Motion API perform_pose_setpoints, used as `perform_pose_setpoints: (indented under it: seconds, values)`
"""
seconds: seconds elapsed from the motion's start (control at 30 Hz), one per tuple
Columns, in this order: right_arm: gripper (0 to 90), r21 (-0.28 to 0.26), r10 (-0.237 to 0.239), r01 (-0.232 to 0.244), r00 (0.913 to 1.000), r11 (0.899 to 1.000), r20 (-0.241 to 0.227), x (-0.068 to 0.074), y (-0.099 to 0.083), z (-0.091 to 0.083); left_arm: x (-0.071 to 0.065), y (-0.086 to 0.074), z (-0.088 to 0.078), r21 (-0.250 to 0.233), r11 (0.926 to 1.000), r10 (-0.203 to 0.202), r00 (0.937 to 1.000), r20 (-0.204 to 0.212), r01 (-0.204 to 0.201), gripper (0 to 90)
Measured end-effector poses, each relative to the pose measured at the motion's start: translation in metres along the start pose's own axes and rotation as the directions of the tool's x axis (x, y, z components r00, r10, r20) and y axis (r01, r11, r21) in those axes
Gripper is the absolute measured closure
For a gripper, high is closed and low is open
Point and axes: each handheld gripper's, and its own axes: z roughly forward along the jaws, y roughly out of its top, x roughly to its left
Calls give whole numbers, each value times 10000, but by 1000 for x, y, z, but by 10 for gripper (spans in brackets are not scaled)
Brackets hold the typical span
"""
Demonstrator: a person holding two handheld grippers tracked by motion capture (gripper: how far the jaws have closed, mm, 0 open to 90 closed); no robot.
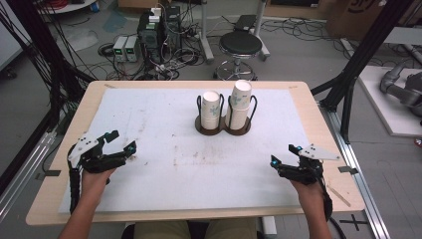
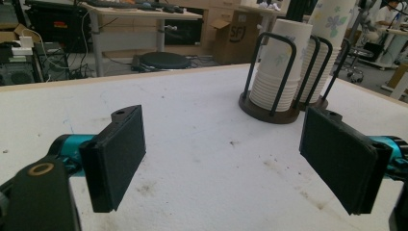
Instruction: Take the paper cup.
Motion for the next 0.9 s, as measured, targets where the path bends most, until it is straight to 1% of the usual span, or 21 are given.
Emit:
perform_pose_setpoints:
  seconds: [0.07, 0.1, 0.2, 0.37, 0.4, 0.5, 0.57, 0.73, 0.77, 0.8, 0.83, 0.9]
  values:
    - [203, 7, -11, 11, 10000, 10000, -3, 0, 0, 0, 0, 0, 0, 2, 10000, -7, 10000, -1, 7, 163]
    - [203, -4, 5, -5, 10000, 10000, -16, 0, 0, 0, 0, -1, 0, -43, 9999, -104, 9999, -28, 104, 162]
    - [203, -43, 81, -82, 10000, 10000, -45, -2, 0, 1, 1, -1, 0, -56, 9999, -151, 9999, -47, 151, 162]
    - [203, -27, 174, -174, 9998, 9998, -75, -3, -2, 2, 2, -2, 1, -11, 9999, -131, 9999, -35, 131, 163]
    - [203, 40, 196, -196, 9998, 9998, -90, -3, -1, 1, 2, -1, 1, -5, 9999, -103, 9999, -30, 103, 163]
    - [203, -9, 68, -68, 9999, 10000, -91, -2, 0, 1, 2, -1, 0, -3, 10000, -90, 9999, -51, 90, 163]
    - [203, -41, 138, -138, 9998, 9999, -141, -2, 0, 0, 2, -1, -2, -50, 9999, -154, 9999, 18, 154, 162]
    - [203, -13, 208, -208, 9996, 9998, -201, 2, 1, -1, -1, -1, -4, 54, 10000, -41, 9999, 126, 40, 163]
    - [203, -35, 134, -135, 9997, 9999, -214, 2, 2, -1, -1, -1, -3, 56, 10000, -80, 9999, 146, 79, 163]
    - [203, -46, 149, -151, 9994, 9999, -303, 5, 4, 0, -1, -1, -3, 52, 9999, -88, 9998, 155, 87, 163]
    - [203, -46, 149, -151, 9994, 9999, -303, 5, 4, 0, -2, -1, -3, 58, 10000, -79, 9998, 158, 78, 163]
    - [203, -46, 111, -114, 9989, 9999, -454, 6, 6, 2, -3, -2, -2, 84, 9999, -73, 9998, 191, 72, 163]
